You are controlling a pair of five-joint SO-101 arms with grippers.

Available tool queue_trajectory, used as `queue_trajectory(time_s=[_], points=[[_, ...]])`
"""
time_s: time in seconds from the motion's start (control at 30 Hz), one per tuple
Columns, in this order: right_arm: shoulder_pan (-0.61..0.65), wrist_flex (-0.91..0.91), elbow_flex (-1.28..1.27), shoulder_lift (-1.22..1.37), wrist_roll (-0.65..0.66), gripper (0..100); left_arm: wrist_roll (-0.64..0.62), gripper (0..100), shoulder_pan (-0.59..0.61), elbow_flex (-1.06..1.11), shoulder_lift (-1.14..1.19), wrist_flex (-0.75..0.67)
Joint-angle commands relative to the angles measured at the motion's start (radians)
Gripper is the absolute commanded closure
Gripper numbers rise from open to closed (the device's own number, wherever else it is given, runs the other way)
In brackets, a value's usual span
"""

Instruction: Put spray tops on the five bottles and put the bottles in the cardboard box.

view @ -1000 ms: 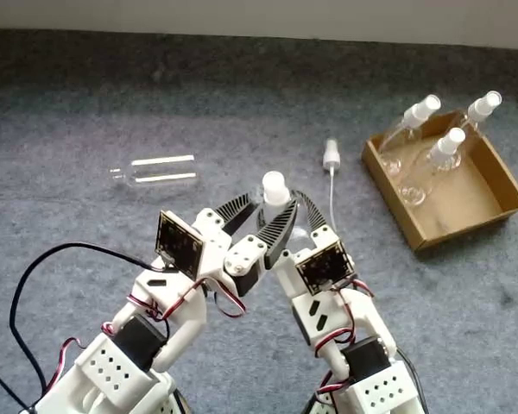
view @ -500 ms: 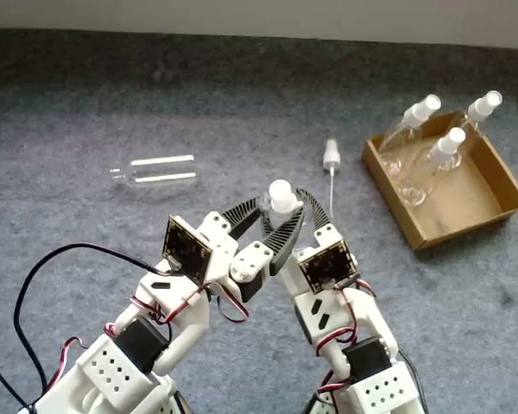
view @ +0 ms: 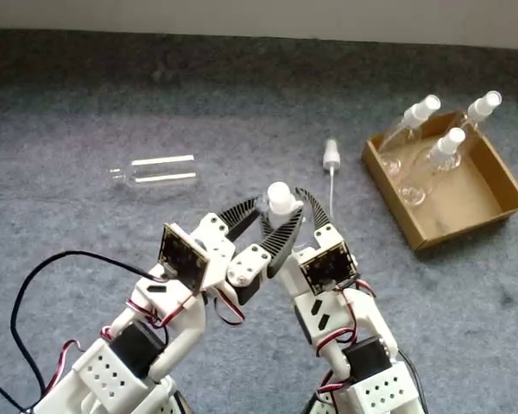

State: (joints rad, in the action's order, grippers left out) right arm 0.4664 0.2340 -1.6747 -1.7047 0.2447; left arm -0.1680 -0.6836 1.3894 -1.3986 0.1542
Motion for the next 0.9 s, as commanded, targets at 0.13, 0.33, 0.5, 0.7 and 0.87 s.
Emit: queue_trajectory(time_s=[0.13, 0.33, 0.5, 0.7, 0.87], points=[[-0.021, -0.038, -0.11, -0.012, 0.009, 92.1, 0.009, 99, -0.021, -0.018, -0.068, 0.071], [-0.021, -0.038, -0.11, -0.012, 0.009, 92.1, 0.029, 99, -0.018, -0.012, -0.067, 0.072], [-0.021, -0.038, -0.11, -0.012, 0.009, 92.1, 0.069, 99, 0.01, -0.019, -0.067, 0.066], [-0.021, -0.038, -0.11, -0.012, 0.009, 92.1, 0.071, 99, 0.008, -0.041, -0.064, 0.072], [-0.021, -0.038, -0.11, -0.012, 0.009, 92.1, 0.068, 94, 0.008, -0.045, -0.062, 0.072]])
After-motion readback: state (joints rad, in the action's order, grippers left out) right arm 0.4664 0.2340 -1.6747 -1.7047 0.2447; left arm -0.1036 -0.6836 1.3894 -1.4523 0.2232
